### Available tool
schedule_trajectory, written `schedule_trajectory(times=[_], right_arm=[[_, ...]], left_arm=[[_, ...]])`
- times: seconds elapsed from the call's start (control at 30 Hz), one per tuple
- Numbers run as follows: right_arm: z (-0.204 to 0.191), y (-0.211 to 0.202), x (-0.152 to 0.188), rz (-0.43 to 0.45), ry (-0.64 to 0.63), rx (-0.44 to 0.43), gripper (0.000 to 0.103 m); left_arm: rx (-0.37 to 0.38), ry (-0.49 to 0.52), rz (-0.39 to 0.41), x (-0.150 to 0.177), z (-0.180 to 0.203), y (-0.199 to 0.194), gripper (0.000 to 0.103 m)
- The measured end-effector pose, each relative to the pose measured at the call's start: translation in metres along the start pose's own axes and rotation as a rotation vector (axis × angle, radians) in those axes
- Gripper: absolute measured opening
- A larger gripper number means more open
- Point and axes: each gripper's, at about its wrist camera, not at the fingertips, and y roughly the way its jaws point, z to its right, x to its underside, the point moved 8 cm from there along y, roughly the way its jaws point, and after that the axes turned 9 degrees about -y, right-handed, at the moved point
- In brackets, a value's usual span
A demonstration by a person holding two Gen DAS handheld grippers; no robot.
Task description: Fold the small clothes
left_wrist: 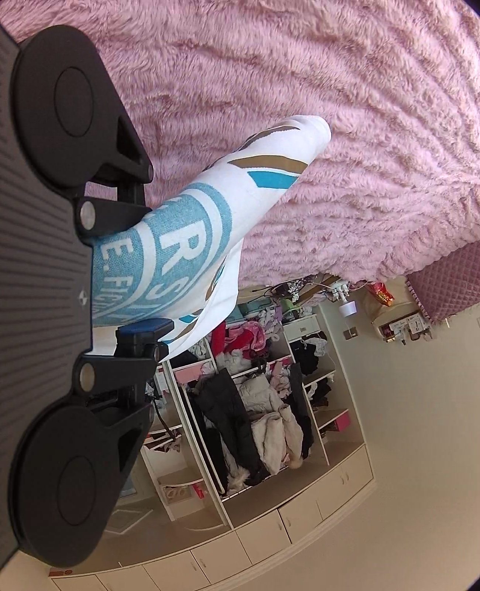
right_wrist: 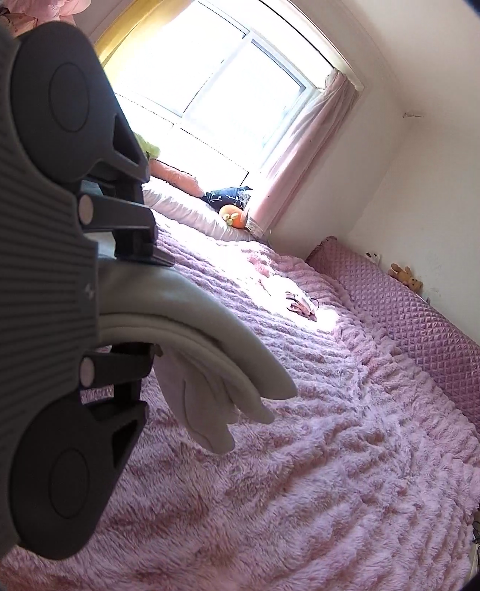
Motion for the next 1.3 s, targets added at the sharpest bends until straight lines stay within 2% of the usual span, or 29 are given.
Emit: schedule_trajectory(times=[0.13, 0.2, 0.3, 0.4, 0.53, 0.6, 0.73, 0.83, 0.93, 1.03, 1.1, 1.17, 1.23, 1.3], right_arm=[[-0.03, 0.016, 0.009, 0.012, -0.009, -0.053, 0.024], [-0.033, 0.021, 0.03, -0.013, 0.013, -0.059, 0.024], [-0.015, 0.031, 0.07, -0.075, 0.06, -0.024, 0.024], [0.02, 0.041, 0.124, -0.158, 0.13, 0.052, 0.024], [0.058, 0.035, 0.181, -0.214, 0.213, 0.101, 0.025], [0.068, 0.029, 0.195, -0.218, 0.243, 0.088, 0.028], [0.076, 0.013, 0.198, -0.193, 0.251, 0.084, 0.047], [0.076, -0.006, 0.201, -0.207, 0.219, 0.061, 0.05], [0.077, -0.025, 0.21, -0.253, 0.153, 0.049, 0.06], [0.074, -0.038, 0.23, -0.314, 0.125, -0.001, 0.06], [0.07, -0.043, 0.242, -0.345, 0.1, -0.017, 0.061], [0.068, -0.044, 0.251, -0.349, 0.073, -0.016, 0.062], [0.068, -0.042, 0.253, -0.332, 0.07, -0.031, 0.068], [0.068, -0.037, 0.254, -0.331, 0.081, -0.046, 0.069]], left_arm=[[0.043, -0.028, 0.037, 0.001, -0.009, -0.032, 0.032], [0.045, -0.077, 0.032, 0.009, -0.03, -0.039, 0.032], [-0.002, -0.17, 0.006, 0.029, -0.084, -0.041, 0.032], [-0.063, -0.29, -0.027, 0.054, -0.148, -0.034, 0.032], [-0.09, -0.351, -0.045, 0.079, -0.196, -0.029, 0.032], [-0.068, -0.379, -0.032, 0.082, -0.208, -0.031, 0.034], [-0.024, -0.408, 0.002, 0.084, -0.216, -0.046, 0.038], [-0.057, -0.34, -0.012, 0.09, -0.21, -0.056, 0.045], [-0.112, -0.221, -0.039, 0.098, -0.2, -0.063, 0.046], [-0.169, -0.133, -0.056, 0.105, -0.191, -0.069, 0.05], [-0.198, -0.103, -0.041, 0.107, -0.188, -0.079, 0.053], [-0.223, -0.082, -0.019, 0.108, -0.185, -0.092, 0.057], [-0.266, -0.017, -0.014, 0.113, -0.178, -0.104, 0.057], [-0.238, 0.013, -0.042, 0.128, -0.171, -0.108, 0.06]])
